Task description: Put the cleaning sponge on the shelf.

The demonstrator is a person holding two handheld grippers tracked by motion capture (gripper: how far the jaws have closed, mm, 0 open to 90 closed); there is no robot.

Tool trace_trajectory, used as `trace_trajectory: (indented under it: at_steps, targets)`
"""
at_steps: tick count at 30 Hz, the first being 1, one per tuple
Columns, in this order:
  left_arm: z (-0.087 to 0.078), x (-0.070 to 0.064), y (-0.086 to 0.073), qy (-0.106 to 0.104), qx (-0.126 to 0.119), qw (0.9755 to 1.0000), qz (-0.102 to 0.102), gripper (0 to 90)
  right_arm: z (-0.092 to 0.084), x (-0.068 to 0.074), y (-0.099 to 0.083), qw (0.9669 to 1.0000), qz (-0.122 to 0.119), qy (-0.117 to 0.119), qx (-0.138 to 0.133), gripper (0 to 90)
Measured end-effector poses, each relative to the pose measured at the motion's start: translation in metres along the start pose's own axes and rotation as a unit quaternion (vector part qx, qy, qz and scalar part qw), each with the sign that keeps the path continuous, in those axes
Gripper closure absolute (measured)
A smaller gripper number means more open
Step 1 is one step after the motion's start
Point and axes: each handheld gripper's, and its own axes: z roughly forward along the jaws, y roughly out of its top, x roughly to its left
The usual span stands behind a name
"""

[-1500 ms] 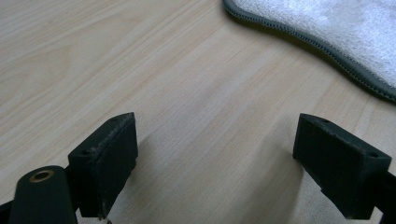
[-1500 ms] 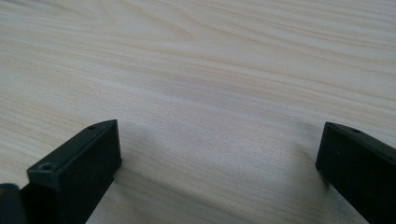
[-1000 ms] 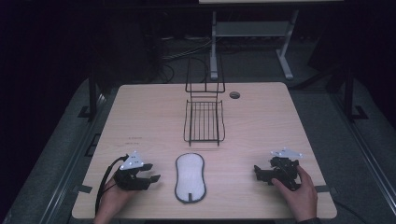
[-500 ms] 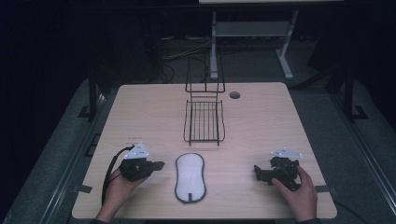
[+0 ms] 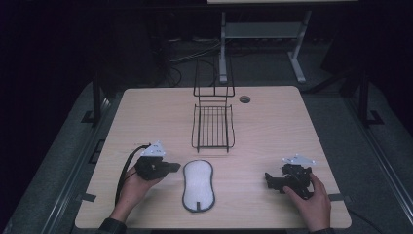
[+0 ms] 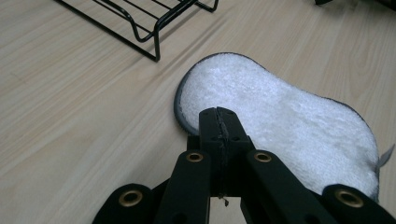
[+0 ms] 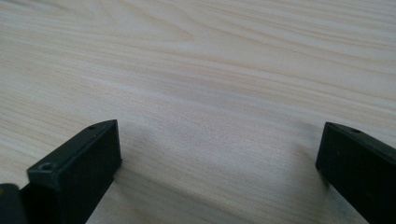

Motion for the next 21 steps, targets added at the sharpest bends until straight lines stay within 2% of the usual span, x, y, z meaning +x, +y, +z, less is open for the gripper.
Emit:
trace_trajectory:
  at_steps: [11, 16, 21]
  targets:
    - [0.024, 0.004, 0.021, -0.019, 0.007, 0.9997, 0.015, 89.6, 0.000, 0.000, 0.000, 1.0000, 0.000, 0.000, 0.000, 0.0]
    - [0.037, 0.004, 0.029, -0.028, 0.003, 0.9994, 0.019, 89.6, 0.000, 0.000, 0.000, 1.0000, 0.000, 0.000, 0.000, 0.0]
    - [0.051, 0.004, 0.036, -0.037, 0.013, 0.9989, 0.026, 89.6, 0.000, 0.000, 0.000, 1.0000, 0.000, 0.000, 0.000, 0.0]
